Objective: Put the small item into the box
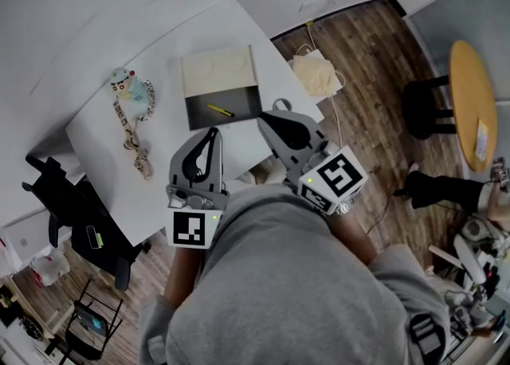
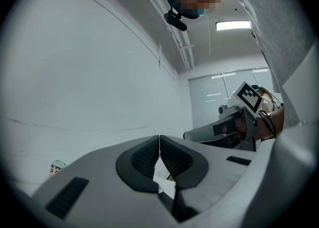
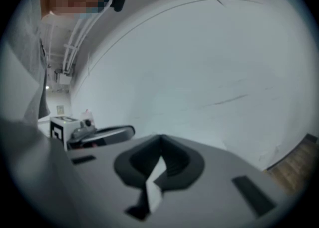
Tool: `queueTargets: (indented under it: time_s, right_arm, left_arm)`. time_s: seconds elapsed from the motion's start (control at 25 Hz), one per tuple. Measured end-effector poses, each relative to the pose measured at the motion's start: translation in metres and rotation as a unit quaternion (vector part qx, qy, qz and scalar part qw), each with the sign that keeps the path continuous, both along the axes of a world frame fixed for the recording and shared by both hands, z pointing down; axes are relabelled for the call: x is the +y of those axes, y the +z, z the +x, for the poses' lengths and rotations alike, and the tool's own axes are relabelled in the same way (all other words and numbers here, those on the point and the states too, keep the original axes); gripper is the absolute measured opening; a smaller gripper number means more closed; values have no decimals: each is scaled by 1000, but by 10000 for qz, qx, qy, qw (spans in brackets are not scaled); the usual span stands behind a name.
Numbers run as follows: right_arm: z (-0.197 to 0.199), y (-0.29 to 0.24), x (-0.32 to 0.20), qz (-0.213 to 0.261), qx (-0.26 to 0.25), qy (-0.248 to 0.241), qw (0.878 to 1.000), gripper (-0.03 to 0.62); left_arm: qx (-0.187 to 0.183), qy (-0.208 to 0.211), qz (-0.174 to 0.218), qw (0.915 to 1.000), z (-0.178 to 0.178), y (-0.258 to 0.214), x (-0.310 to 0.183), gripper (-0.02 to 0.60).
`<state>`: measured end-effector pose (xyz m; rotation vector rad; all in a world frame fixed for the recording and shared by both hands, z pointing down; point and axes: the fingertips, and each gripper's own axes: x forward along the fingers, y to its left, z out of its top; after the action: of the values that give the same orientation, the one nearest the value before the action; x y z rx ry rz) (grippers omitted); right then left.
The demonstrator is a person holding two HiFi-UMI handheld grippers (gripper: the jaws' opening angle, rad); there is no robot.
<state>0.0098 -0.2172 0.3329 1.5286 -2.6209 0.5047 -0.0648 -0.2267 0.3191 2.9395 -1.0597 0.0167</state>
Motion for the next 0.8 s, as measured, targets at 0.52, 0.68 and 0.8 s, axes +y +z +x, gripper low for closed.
queueTargets:
  time_s: [0.52, 0.68, 0.8]
  right_arm:
    - [-4, 3, -1, -38, 42, -58, 10000, 32]
    - [-5, 5, -1, -70, 48, -82, 9999, 32]
    - [-7, 7, -2, -87, 48, -88, 9999, 32]
  left_arm:
    - [-66, 94, -89, 9999, 0, 5, -2, 35]
    - [-75, 90, -103, 9999, 1, 7, -3, 35]
    - [-44, 85, -121, 9999, 0, 9, -4, 35]
